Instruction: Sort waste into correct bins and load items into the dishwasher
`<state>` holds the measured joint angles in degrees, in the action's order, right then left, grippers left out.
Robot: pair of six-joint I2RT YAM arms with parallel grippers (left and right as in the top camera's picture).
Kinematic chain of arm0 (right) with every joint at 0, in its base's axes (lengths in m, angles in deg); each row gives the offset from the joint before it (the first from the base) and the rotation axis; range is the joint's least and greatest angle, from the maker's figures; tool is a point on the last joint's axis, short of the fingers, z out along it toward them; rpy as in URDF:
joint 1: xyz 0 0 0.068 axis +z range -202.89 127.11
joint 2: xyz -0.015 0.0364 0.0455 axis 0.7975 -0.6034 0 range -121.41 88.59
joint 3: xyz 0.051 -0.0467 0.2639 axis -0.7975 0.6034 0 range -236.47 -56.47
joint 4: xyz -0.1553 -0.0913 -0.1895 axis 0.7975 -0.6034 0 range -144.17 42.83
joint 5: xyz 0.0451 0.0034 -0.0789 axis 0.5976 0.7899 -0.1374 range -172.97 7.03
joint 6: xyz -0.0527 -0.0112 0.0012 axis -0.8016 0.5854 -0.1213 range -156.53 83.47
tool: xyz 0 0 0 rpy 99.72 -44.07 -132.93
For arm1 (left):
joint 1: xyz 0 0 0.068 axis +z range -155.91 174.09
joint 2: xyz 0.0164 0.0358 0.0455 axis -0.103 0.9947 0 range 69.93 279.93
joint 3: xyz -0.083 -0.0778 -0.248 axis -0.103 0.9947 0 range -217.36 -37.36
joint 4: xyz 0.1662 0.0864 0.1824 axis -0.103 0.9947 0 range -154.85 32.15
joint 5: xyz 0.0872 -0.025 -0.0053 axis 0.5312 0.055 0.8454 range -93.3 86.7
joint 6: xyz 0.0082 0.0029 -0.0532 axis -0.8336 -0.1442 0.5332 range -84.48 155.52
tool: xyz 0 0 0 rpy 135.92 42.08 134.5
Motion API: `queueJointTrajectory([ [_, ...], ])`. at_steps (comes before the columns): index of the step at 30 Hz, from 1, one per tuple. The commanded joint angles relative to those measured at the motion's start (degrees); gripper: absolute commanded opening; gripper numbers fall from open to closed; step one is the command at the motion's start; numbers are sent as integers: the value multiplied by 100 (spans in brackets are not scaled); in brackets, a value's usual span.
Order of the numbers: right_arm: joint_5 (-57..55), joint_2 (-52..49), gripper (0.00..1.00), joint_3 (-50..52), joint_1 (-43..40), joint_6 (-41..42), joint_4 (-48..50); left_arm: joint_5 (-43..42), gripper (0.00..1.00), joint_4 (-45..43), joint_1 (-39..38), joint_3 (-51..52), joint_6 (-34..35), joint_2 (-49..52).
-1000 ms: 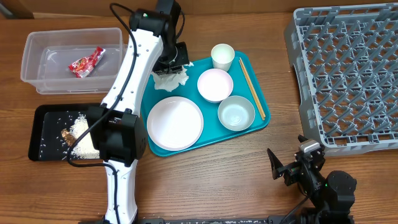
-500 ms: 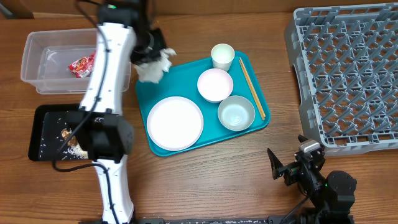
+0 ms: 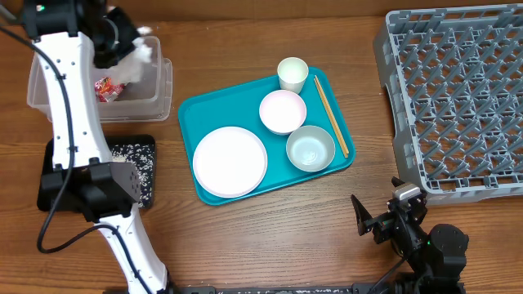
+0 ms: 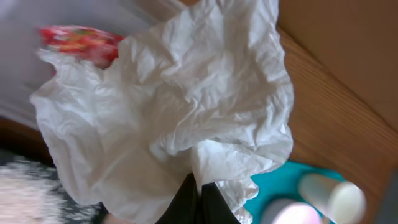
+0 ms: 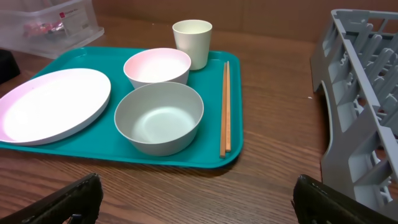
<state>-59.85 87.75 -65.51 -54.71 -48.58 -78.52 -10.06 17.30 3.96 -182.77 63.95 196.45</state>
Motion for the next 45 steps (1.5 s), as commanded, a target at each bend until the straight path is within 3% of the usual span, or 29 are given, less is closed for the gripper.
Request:
queueJointTrajectory([
  [1,-15,68,100,35,26,-17,0,1016,4,-155,79,341,55,-118],
  [6,-15,68,100,35,26,-17,0,1331,4,-669,175,986,52,-118],
  [8,-15,68,100,35,26,-17,0,1329,10,-922,192,1239,52,-118],
  [9,-15,68,100,35,26,-20,0,1335,21,-1019,199,1340,52,-118],
  [10,-15,68,100,35,26,-17,0,1333,40,-1104,201,1445,52,-118],
  [12,-15,68,100,35,26,-17,0,1331,100,-1172,212,1572,55,-118],
  [26,-15,68,100,35,26,-17,0,1325,100,-452,223,1386,37,-540],
  [30,-15,68,100,35,26,-17,0,1311,100,-81,223,1386,59,-1029],
  [39,-15,68,100,35,26,-20,0,1626,100,1467,223,1390,798,-2463],
  [45,-15,68,100,35,26,-17,0,1641,100,1467,223,1698,623,-3340],
])
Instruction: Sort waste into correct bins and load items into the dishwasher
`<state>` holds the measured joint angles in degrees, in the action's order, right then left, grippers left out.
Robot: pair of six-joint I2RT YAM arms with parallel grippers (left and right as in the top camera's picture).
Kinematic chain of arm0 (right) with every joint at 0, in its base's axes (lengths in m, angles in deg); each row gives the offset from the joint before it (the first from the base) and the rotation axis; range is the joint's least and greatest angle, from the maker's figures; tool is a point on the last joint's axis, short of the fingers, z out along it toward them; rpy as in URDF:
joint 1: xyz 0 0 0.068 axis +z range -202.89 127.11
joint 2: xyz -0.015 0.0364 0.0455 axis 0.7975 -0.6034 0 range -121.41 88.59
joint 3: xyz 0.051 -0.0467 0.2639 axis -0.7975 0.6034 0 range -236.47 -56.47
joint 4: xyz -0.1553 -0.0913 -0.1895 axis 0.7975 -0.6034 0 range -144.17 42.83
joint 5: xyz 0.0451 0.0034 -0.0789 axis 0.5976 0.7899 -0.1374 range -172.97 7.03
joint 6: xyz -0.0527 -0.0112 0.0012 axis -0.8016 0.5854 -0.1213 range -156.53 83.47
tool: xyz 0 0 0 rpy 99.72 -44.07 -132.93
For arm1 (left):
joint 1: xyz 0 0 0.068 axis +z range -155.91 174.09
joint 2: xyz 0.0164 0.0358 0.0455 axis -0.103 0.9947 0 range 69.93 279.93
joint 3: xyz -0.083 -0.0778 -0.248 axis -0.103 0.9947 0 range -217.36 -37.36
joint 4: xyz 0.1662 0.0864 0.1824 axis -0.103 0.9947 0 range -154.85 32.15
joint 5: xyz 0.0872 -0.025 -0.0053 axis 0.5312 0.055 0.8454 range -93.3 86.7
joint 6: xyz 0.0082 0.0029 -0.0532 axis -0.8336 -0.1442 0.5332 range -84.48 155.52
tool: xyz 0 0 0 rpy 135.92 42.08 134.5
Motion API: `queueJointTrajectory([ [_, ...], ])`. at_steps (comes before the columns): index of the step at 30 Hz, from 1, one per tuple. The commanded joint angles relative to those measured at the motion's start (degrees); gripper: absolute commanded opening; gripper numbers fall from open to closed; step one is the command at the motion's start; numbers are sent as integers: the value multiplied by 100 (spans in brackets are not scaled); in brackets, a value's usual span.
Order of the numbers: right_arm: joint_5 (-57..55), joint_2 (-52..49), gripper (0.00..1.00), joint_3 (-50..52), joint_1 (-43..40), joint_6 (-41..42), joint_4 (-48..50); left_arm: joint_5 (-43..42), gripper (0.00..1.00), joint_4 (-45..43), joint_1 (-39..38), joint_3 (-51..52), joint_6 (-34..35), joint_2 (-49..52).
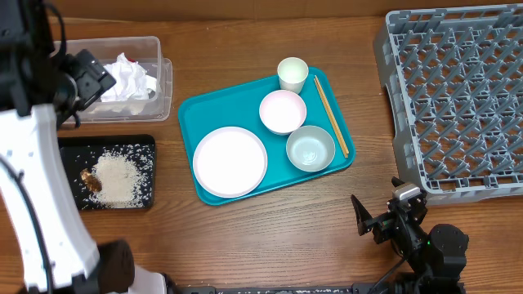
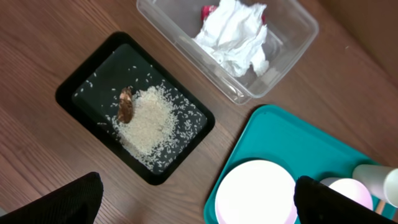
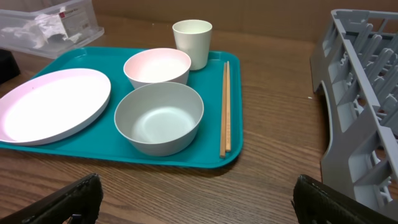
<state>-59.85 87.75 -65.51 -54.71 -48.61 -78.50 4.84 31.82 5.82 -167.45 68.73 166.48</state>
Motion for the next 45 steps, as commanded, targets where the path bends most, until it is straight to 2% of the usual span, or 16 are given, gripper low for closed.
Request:
queueJointTrajectory([
  [1,-15,68,100,35,26,-15,-2,149,100,15,37,243,98,-479],
  [8,-15,68,100,35,26,-17,-2,450,100,15,37,960,-203,-957],
  [13,-15,68,100,35,26,-15,-2,1370,100,13,111,1412,868,-953],
  [16,-15,68,100,35,26,-15,-2,1362,100,13,247,1652,1305,-949],
  [21,-17,68,100,35,26,-20,-2,1132,100,13,260,1853,1327,-929],
  [26,-551,68,100,35,26,-35,-13,1132,100,13,260,1856,1329,-920],
  [29,-400,68,100,35,28,39,525,1130,100,13,254,1856,1329,-920],
  [32,730,68,100,35,26,361,1606,1130,100,13,251,1856,1329,-920],
  [36,2459,68,100,35,26,376,2846,1130,100,13,251,1856,1329,-920],
  [40,4553,68,100,35,26,748,3355,1130,100,13,251,1856,1329,-920],
  [43,6537,68,100,35,109,765,4935,1130,100,13,251,1856,1329,-920],
  [45,6677,66,100,2,337,1676,6030,1130,100,13,251,1856,1329,-920],
])
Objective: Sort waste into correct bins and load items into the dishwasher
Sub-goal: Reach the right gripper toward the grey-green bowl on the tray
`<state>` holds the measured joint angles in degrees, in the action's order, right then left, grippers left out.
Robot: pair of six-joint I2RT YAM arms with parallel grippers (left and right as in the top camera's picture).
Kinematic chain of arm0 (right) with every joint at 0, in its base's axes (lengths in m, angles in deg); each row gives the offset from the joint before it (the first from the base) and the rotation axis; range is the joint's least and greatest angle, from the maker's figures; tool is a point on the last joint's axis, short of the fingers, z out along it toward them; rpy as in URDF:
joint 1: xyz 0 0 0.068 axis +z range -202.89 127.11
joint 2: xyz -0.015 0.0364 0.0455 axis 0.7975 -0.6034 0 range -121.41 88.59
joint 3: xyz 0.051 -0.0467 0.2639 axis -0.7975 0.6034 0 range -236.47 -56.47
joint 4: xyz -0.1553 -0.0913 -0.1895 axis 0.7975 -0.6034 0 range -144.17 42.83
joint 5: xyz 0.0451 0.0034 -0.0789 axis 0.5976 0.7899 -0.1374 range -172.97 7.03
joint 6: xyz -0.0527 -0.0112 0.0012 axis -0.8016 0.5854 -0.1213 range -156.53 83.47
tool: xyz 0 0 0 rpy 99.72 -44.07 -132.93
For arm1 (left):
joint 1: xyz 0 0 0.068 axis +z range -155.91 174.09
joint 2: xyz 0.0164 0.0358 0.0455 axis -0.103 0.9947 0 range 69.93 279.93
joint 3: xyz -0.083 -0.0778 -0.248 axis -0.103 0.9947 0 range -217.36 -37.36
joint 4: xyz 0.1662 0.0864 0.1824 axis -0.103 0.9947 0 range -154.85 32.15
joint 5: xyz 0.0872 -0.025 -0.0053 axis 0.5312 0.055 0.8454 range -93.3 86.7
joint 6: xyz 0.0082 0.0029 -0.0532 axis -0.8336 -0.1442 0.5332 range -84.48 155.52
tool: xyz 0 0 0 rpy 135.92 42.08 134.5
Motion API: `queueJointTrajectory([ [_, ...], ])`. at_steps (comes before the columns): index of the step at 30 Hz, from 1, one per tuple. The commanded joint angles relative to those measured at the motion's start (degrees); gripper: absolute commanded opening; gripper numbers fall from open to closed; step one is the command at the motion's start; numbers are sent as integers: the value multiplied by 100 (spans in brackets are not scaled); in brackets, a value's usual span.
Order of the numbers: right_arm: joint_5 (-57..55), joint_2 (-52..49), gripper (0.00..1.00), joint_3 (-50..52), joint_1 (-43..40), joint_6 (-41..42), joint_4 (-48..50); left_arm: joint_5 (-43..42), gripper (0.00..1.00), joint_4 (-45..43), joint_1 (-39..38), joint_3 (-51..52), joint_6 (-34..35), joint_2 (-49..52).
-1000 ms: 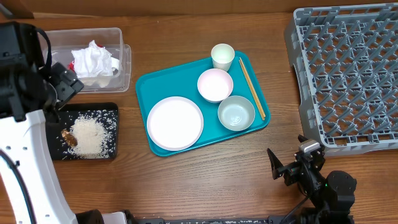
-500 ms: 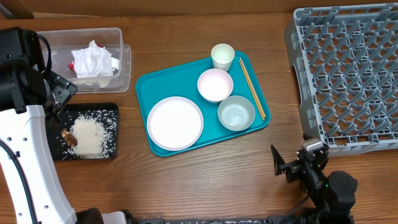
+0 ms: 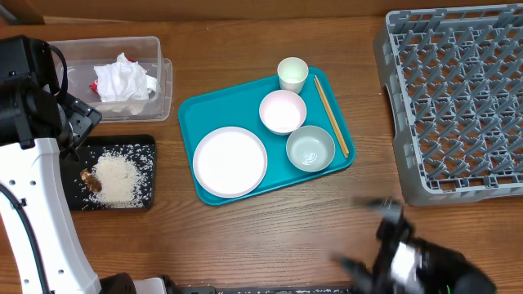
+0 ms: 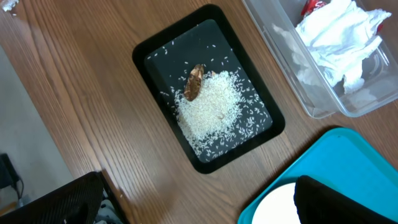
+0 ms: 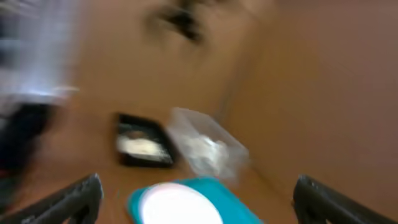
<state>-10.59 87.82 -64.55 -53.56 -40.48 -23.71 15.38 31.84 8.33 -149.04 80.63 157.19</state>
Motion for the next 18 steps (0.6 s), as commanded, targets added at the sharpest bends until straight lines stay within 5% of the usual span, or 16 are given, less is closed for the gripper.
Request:
queueJointTrajectory([
  [1,1751,59,100,-105,382,1351,1150,76,100,11,0,15,140,9],
  [6,1447,57,100,-103,914,1757,2564,76,100,11,0,15,140,9],
  [14,-2411,11,100,-105,925,2133,-1204,76,100,11,0,15,140,9],
  [18,-3637,-195,100,-118,925,2669,-1604,76,100,11,0,15,140,9],
])
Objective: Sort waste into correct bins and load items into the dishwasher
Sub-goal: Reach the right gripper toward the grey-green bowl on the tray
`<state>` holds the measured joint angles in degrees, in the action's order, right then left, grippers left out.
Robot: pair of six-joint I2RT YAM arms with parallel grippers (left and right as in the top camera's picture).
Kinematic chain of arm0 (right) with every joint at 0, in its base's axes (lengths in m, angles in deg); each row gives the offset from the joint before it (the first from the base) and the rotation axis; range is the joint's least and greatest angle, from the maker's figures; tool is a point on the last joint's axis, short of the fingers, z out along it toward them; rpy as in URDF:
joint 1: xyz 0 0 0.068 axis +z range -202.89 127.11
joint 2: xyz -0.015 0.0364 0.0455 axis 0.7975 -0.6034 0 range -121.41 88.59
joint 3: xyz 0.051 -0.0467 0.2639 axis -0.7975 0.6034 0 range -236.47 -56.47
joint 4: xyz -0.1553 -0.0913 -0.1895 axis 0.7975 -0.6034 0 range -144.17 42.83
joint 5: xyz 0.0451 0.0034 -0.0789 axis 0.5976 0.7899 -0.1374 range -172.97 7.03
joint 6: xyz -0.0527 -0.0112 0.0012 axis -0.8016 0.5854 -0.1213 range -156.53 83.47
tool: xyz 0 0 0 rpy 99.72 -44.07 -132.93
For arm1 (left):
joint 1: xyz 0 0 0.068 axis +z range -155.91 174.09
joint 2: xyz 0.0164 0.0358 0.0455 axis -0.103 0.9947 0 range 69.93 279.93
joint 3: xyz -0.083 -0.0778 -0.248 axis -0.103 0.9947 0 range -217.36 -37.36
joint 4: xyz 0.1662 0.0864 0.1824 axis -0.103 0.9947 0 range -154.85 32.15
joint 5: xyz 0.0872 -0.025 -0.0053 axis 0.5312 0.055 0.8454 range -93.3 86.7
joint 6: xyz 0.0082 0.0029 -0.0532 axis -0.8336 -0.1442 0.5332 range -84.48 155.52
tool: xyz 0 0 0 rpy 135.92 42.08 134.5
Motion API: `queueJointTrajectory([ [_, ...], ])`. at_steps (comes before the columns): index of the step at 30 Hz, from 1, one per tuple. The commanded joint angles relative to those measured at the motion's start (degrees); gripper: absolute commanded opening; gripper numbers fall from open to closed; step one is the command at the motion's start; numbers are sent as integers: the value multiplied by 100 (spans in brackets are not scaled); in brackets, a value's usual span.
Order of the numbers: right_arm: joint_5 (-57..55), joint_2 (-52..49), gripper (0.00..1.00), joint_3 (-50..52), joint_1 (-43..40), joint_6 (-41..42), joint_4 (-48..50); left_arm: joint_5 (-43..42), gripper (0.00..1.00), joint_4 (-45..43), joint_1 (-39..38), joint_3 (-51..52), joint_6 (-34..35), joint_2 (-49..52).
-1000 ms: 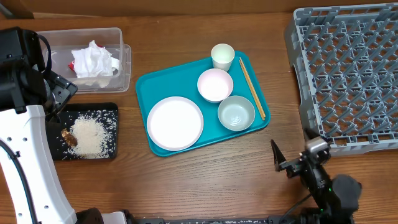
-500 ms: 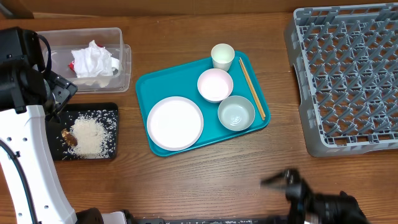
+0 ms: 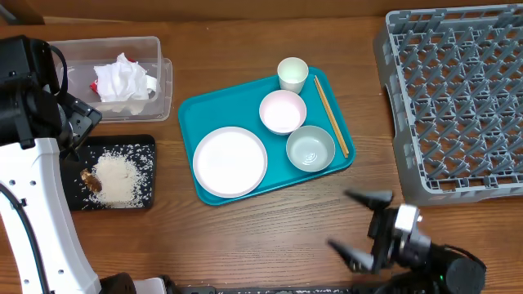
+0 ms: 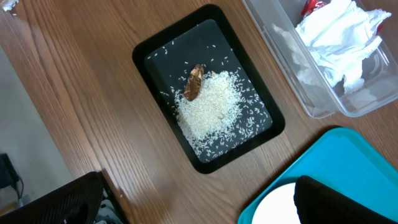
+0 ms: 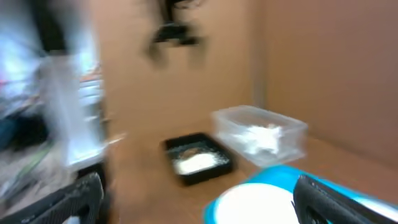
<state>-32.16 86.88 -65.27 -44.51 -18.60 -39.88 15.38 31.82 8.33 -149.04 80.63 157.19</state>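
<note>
A teal tray [image 3: 212,110] carries a white plate [image 3: 230,161], a pink bowl [image 3: 283,111], a grey-green bowl [image 3: 310,148], a pale cup [image 3: 292,73] and chopsticks [image 3: 331,114]. The clear bin [image 3: 161,90] holds a crumpled white tissue [image 3: 122,80] and a red wrapper. My left gripper [image 4: 199,199] hangs open and empty, high over the black tray [image 4: 155,50] of rice. My right gripper [image 3: 357,224] is open and empty near the front edge, turned toward the left. Its wrist view is blurred and shows the plate [image 5: 261,202].
A grey dishwasher rack [image 3: 458,98] fills the right side. A brown scrap [image 4: 194,81] lies on the rice [image 4: 214,109] in the black tray. The left arm's white links stand along the table's left edge.
My right gripper has shifted and turned at the front of the table, and its view now looks lower across the plate, black tray and bin. The left arm has not moved.
My left gripper was shut on the white tissue over the clear bin. Then the tissue lay in the bin and the gripper was open above. It then hung over the black rice tray. The right arm rested facing the teal tray, then swung leftward.
</note>
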Motion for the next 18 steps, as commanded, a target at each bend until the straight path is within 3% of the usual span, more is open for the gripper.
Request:
queueJointTrajectory([
  [1,-1478,-166,100,-79,20,481,17,76,100,13,0,15,140,9],
  [6,-1360,-452,100,-177,24,485,278,76,100,13,0,15,140,9],
  [11,-109,-457,100,-175,24,614,243,76,100,13,0,15,140,9],
  [15,-352,-459,100,-177,24,752,256,76,100,13,0,15,140,9],
  [18,-1189,-459,100,-184,24,1718,313,76,100,13,0,15,140,9],
])
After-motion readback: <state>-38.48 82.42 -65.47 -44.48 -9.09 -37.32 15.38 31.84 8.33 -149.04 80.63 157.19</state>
